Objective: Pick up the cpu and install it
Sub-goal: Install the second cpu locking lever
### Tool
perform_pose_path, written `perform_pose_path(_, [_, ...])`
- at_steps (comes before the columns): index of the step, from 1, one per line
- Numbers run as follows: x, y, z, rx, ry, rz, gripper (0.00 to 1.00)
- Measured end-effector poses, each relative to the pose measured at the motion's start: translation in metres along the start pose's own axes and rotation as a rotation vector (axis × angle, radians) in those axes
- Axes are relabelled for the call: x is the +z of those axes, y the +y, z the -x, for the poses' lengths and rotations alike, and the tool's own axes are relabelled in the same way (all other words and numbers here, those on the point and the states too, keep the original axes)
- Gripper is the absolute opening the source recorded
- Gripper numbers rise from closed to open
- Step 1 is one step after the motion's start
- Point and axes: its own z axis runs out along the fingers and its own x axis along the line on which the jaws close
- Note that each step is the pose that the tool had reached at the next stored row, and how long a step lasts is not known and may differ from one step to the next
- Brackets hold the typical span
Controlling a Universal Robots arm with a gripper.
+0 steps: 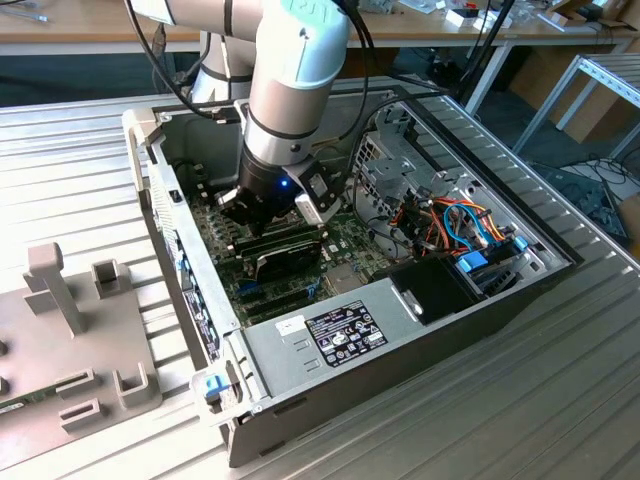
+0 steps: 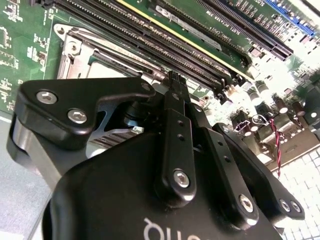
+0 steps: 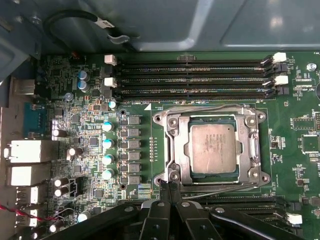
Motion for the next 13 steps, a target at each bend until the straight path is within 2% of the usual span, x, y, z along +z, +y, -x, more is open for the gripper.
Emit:
perform_pose_path(1, [0.0011,0.0001,0.0,0.0,0.0,-0.0058,0.11])
perform_pose_path(2, [0.0015,0.0003,0.0,0.0,0.0001,-0.0075,0.11])
perform_pose_path(5, [0.0026,0.0016,-0.0002,0.0,-0.0001,-0.0079,0.11])
perform_pose_path(7, [0.0031,0.0054,-0.0005,0.0,-0.0001,-0.0079,0.11])
perform_pose_path(10, [0.0039,0.0077,-0.0013,0.0,-0.0002,-0.0078,0.11])
perform_pose_path(13, [0.0053,0.0085,-0.0028,0.0,0.0001,-0.008,0.11])
